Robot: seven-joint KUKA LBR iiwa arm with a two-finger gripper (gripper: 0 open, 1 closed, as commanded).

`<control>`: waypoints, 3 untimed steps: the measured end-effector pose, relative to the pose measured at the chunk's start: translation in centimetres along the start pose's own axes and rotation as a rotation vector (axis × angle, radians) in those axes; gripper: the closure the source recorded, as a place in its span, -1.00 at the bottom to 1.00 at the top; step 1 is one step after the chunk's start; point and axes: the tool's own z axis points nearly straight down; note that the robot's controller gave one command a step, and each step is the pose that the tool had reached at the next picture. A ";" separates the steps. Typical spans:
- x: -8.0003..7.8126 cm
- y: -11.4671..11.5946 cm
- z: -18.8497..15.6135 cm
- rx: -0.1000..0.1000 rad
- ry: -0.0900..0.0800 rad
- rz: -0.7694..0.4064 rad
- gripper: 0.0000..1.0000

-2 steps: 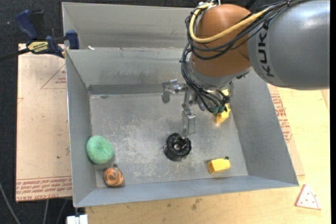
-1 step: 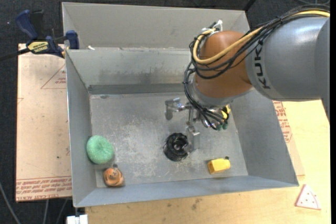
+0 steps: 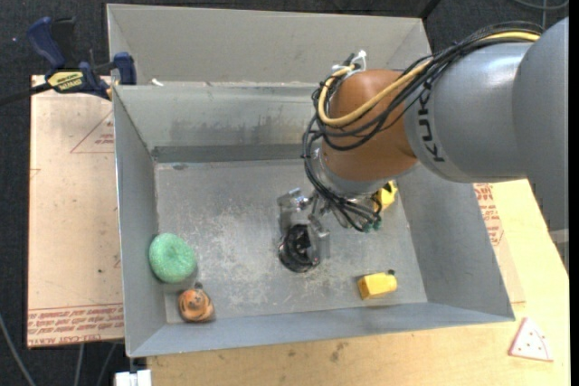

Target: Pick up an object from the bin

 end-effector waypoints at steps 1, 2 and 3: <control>0.0 0.0 0.0 0.000 0.000 0.000 1.00; 1.2 1.0 -2.4 0.001 0.003 0.019 1.00; 1.1 0.6 -7.5 0.002 0.001 -0.007 1.00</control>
Offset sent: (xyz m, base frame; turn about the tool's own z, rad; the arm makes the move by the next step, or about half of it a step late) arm -0.0207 0.0067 0.0374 0.0289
